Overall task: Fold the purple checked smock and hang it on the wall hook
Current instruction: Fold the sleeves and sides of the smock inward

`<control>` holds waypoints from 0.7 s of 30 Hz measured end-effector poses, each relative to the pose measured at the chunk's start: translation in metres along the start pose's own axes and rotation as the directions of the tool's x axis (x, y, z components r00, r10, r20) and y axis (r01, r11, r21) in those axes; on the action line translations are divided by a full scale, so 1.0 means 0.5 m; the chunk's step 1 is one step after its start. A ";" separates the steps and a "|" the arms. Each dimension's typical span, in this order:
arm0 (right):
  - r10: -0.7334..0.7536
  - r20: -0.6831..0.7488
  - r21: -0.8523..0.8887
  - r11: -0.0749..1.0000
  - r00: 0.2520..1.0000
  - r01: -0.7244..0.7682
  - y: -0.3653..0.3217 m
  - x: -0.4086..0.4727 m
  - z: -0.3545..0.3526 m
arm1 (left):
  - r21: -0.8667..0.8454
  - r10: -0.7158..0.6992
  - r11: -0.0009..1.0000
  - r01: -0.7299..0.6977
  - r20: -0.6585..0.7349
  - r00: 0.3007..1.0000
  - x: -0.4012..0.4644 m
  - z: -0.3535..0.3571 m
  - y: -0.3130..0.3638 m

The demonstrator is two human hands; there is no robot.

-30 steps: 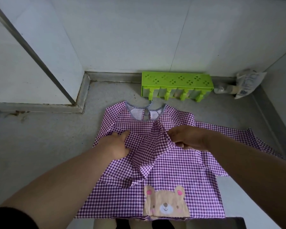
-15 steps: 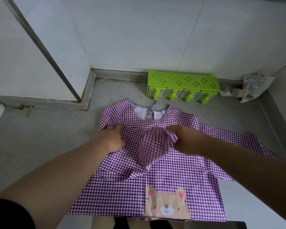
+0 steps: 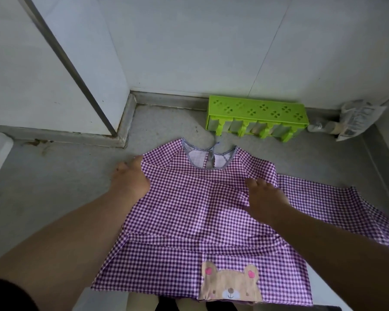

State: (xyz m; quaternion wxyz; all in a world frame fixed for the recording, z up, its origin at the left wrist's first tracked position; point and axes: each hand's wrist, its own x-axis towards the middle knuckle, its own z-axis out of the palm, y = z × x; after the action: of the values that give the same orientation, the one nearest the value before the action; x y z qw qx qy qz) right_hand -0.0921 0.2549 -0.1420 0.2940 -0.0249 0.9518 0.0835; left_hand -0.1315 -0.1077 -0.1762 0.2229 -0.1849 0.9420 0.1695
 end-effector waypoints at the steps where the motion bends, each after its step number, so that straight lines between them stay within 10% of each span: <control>1: 0.014 -0.057 -0.016 1.000 0.998 -0.014 0.001 0.006 0.005 | -0.090 0.014 0.996 -0.014 -0.002 1.000 -0.004 -0.004 0.000; 10: 0.075 -0.249 0.105 0.993 0.966 -0.051 0.013 0.039 -0.045 | -0.255 0.023 0.965 -0.059 -0.141 0.990 0.016 -0.005 -0.002; 17: 0.026 -0.047 0.138 0.990 0.999 -0.019 -0.062 -0.047 0.064 | -0.181 0.023 0.982 -0.042 -0.110 0.994 0.036 0.020 -0.016; 21: 0.014 -0.011 0.298 0.954 1.000 -0.010 -0.047 -0.047 0.071 | 0.143 0.307 0.950 -0.279 -0.252 0.918 0.000 0.017 0.002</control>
State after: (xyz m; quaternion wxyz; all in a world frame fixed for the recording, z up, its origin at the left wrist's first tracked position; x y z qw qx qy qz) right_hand -0.0509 0.2377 -0.1611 0.2875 0.0251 0.9556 -0.0594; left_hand -0.1286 -0.1035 -0.1833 0.0731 -0.0511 0.9882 0.1245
